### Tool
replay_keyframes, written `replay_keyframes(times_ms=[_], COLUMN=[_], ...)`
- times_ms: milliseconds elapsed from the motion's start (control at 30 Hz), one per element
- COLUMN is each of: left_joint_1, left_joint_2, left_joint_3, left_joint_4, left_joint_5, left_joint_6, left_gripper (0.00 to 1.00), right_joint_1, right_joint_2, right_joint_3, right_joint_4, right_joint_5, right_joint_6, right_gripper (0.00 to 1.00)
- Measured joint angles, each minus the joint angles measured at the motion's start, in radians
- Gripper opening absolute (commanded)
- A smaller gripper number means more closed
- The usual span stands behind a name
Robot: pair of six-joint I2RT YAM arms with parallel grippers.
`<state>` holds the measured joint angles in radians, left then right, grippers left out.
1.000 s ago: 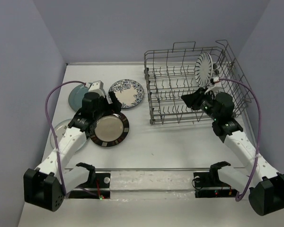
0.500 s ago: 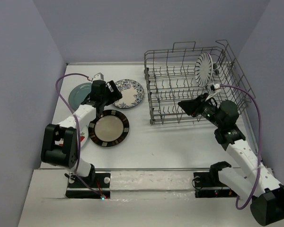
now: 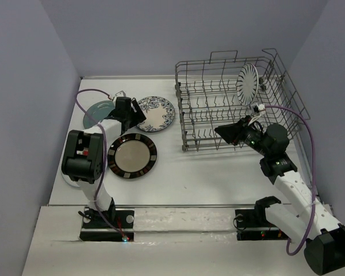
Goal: Load the plates into the dish rack
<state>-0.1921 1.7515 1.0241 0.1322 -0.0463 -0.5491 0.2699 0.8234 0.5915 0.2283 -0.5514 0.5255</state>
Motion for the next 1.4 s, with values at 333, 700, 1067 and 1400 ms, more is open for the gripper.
replay_keyframes(times_ms=[333, 700, 1067, 1400], left_joint_1=[0.01, 0.011, 0.018, 0.011], left_joint_2=[0.063, 0.12, 0.123, -0.06], left_joint_3=[0.0, 0.0, -0.003, -0.113], left_joint_4=[0.081, 0.142, 0.285, 0.277], left_joint_5=[0.019, 0.013, 0.048, 0.014], left_joint_6=[-0.002, -0.021, -0.117, -0.104], left_gripper=[0.64, 0.53, 0.06, 0.06], right_joint_1=[0.0, 0.0, 0.0, 0.0], right_joint_2=[0.002, -0.019, -0.025, 0.036], right_joint_3=[-0.003, -0.004, -0.004, -0.003], right_joint_4=[0.028, 0.035, 0.035, 0.034], right_joint_5=[-0.029, -0.053, -0.063, -0.104], right_joint_6=[0.015, 0.033, 0.049, 0.06], right_gripper=[0.35, 0.35, 0.46, 0.72])
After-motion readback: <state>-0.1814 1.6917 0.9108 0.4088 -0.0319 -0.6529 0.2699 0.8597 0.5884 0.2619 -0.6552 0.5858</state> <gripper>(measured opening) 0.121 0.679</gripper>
